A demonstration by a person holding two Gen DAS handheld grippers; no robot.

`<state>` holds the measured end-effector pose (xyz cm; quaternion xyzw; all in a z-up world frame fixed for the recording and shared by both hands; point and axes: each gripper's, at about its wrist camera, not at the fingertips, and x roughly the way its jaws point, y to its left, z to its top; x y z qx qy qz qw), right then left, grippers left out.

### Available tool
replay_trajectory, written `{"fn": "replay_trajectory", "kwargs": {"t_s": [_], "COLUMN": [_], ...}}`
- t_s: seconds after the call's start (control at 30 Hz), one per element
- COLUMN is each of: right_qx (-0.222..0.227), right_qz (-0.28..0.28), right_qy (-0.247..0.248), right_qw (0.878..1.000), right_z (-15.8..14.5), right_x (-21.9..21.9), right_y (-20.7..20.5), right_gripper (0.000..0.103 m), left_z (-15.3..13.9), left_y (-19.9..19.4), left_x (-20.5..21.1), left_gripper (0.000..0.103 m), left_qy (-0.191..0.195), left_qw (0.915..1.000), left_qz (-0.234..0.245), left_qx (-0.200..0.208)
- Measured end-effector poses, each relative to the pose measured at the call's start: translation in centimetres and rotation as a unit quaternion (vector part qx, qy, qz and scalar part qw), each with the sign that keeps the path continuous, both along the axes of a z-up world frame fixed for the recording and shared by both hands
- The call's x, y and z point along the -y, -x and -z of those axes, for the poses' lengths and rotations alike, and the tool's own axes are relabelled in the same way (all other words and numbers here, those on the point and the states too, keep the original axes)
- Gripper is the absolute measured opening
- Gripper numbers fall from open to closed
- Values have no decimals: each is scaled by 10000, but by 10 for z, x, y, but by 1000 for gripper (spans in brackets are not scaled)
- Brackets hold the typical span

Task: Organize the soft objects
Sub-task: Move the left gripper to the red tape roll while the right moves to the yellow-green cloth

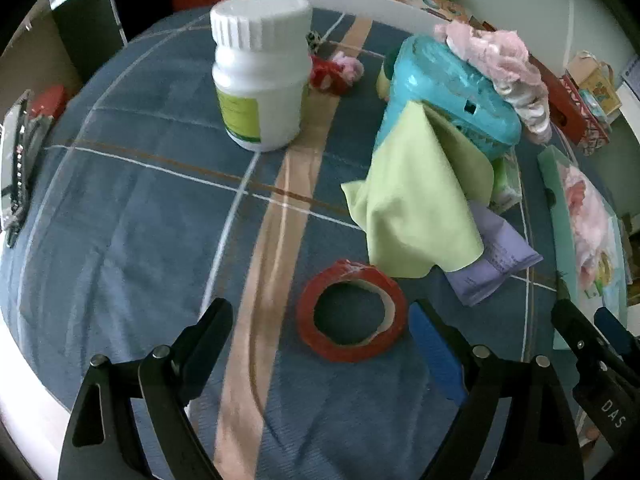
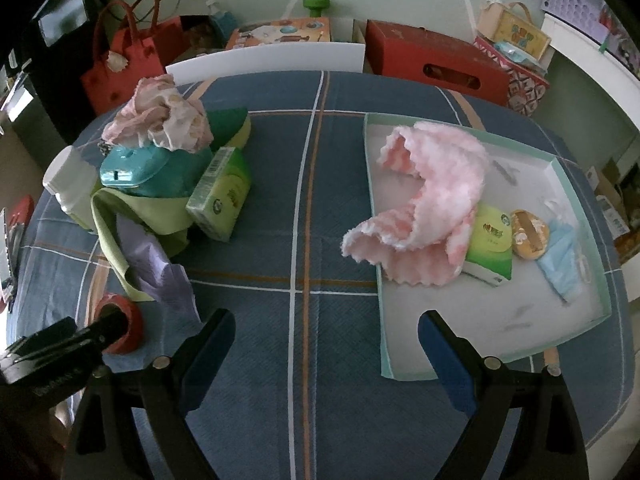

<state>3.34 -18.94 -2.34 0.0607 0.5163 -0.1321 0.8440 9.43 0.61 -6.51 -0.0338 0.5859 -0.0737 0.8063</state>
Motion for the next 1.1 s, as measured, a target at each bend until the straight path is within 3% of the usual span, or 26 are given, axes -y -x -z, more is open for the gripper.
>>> {"fn": "replay_trajectory", "kwargs": {"t_s": [0.17, 0.4, 0.57, 0.83, 1.1], "right_qx": [-29, -84, -123, -79, 426], "right_qz": [-11, -31, -27, -19, -501], "right_qy": [16, 46, 82, 91, -55], "right_qw": [10000, 9999, 9999, 9999, 9978], "right_z": [4, 8, 10, 9, -5], "right_x": [-1, -6, -7, -5, -22], "right_y": [-3, -7, -9, -13, -22], "right_gripper": [95, 95, 95, 95, 95], "left_z": [8, 12, 8, -3, -14], "left_y": [-2, -7, -9, -5, -13], "left_x": [6, 22, 30, 20, -11], "left_gripper": [80, 77, 60, 60, 59], "left_qy": [111, 15, 62, 223, 369], "left_qw": [9999, 9997, 9996, 9994, 9991], "left_qz": [79, 196, 281, 262, -25], "left_qx": [-98, -113, -50, -22, 212]}}
